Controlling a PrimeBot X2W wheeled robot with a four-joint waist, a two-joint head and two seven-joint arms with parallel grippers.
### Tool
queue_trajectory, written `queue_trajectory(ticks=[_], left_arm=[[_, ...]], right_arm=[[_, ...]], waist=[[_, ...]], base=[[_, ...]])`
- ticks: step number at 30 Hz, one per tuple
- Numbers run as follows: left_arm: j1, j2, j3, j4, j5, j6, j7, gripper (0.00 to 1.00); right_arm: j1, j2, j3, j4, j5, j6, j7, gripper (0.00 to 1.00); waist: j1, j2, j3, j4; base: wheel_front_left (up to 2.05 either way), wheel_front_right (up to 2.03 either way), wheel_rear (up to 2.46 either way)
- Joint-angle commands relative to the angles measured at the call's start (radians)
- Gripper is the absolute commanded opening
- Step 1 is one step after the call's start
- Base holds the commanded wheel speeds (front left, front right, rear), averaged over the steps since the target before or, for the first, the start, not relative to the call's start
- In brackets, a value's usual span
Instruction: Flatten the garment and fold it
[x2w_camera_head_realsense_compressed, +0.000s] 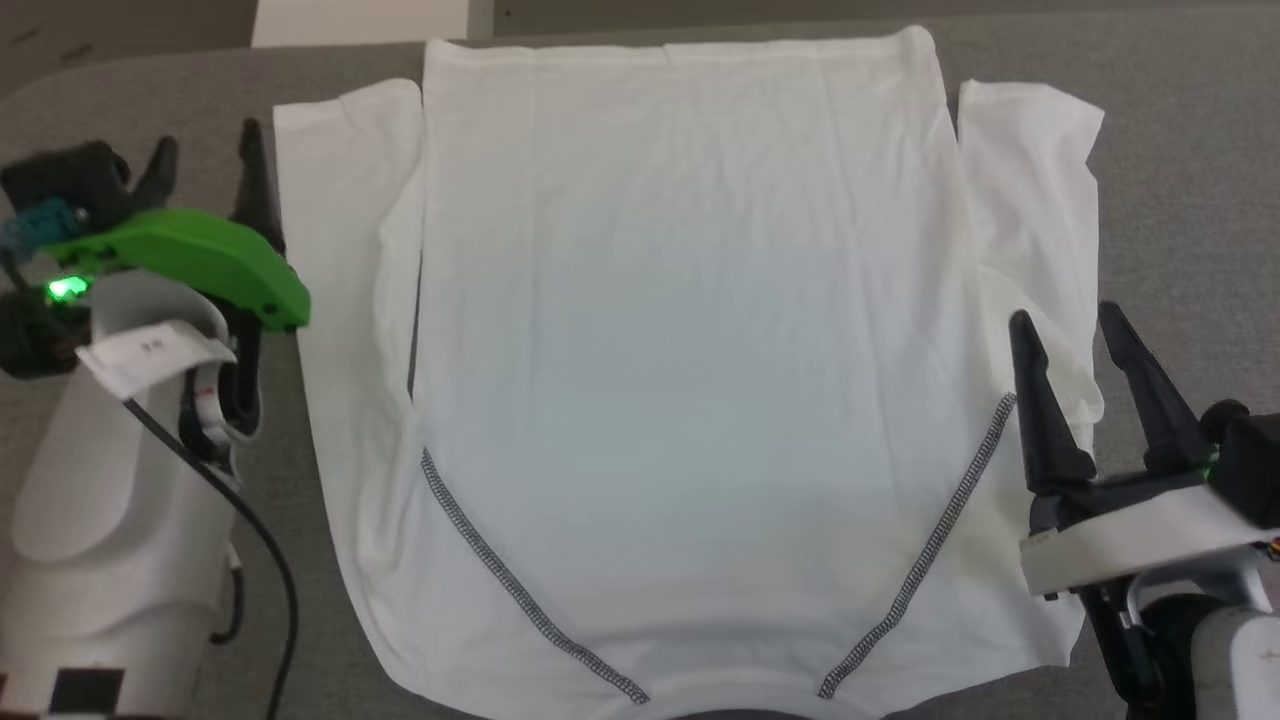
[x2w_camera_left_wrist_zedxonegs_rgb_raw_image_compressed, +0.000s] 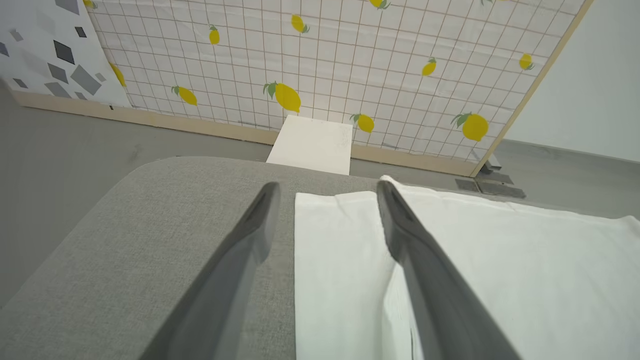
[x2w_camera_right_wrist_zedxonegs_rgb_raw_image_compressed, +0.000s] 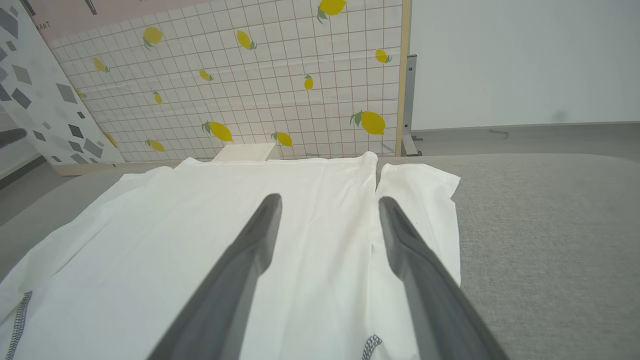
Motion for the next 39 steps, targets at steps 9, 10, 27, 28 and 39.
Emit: queue_trajectory(ticks=[9, 10, 27, 28, 39], left_arm=[[-0.274, 0.098, 0.033, 0.230, 0.004, 0.053, 0.204, 1.00], [-0.293, 0.108, 0.034, 0.243, 0.004, 0.063, 0.232, 1.00], [-0.348, 0.281, 0.063, 0.153, -0.071, 0.102, 0.677, 1.00], [-0.345, 0.288, 0.064, 0.134, -0.076, 0.107, 0.702, 1.00], [-0.266, 0.343, 0.092, -0.054, -0.119, 0.134, 0.821, 0.00]], right_arm=[[-0.089, -0.001, 0.066, 0.013, 0.011, -0.002, -0.020, 1.00], [-0.090, -0.001, 0.069, 0.009, 0.013, -0.002, -0.025, 1.00], [-0.116, 0.000, 0.095, -0.069, 0.044, -0.002, -0.076, 1.00], [-0.117, 0.000, 0.096, -0.069, 0.046, -0.002, -0.078, 1.00], [-0.125, 0.000, 0.099, -0.033, 0.062, -0.002, -0.104, 1.00]], waist=[[-0.0001, 0.0000, 0.269, -0.172], [-0.0001, 0.0000, 0.281, -0.180], [-0.0001, 0.0000, 0.381, -0.238], [-0.0001, 0.0000, 0.384, -0.239], [-0.0001, 0.0000, 0.371, -0.239]], base=[[0.00, 0.00, 0.00], [0.00, 0.00, 0.00], [0.00, 0.00, 0.00], [0.00, 0.00, 0.00], [0.00, 0.00, 0.00]])
